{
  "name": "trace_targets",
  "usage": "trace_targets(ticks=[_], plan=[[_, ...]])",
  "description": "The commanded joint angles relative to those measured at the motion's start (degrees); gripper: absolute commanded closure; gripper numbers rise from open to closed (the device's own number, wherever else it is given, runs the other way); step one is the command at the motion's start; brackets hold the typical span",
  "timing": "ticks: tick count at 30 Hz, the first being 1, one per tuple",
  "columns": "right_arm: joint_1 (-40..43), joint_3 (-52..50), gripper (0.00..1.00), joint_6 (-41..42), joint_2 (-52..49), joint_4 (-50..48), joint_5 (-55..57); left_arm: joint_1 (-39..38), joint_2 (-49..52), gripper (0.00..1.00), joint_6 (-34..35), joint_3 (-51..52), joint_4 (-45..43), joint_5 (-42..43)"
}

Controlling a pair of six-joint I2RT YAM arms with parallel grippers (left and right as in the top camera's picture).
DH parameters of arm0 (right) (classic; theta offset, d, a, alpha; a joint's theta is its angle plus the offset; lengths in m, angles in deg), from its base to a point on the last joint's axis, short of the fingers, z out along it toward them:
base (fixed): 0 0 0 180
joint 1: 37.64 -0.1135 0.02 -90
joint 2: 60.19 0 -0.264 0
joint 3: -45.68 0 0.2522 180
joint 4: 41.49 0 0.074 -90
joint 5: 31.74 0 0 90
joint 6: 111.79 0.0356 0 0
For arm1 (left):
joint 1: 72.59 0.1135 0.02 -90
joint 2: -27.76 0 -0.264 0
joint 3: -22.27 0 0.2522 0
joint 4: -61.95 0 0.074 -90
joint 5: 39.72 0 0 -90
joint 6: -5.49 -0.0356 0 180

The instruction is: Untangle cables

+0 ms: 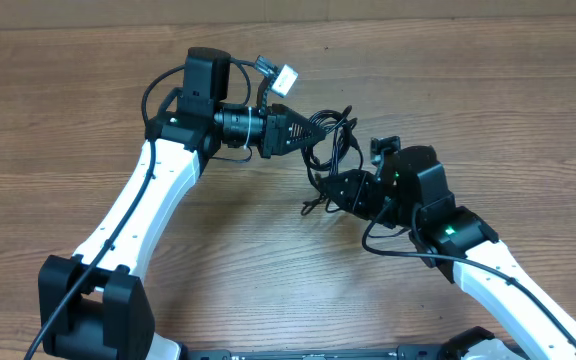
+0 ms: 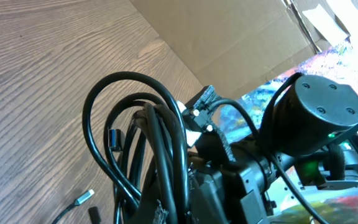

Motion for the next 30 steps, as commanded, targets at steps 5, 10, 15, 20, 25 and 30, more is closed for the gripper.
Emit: trace_targets(ticks=[5,10,15,20,25,30], plan=[[0.2,-0.2,0.80,0.2,-1.8,-2.5,0.8,-1.8,-0.8,0.96,1.4,-0.8,-0.3,1.7],[0.2,-0.2,0.95,0.2,-1.9,-2.3,0.8,-1.9,-0.8,0.96,1.2,-0.8,-0.3,0.9],[0.2,-0.2,0.96,-0.3,-1.9,-0.6,-1.2,-1.7,-0.8,0.96,1.2,-0.8,-0.3,-5.5],[0.2,-0.2,0.96,-2.3,-1.7,-0.8,-8.3,-1.7,-0.8,0.96,-3.4,-0.8,-0.1,-11.4],[0.3,-0.2,0.96,-3.7,-0.7,0.3,-9.7,-1.7,-0.8,0.96,-8.3,-0.8,0.4,-13.4],[0.3,-0.2,0.96,-3.7,1.3,0.5,-9.8,-1.7,-0.8,0.96,-9.4,-0.8,3.2,-23.3]])
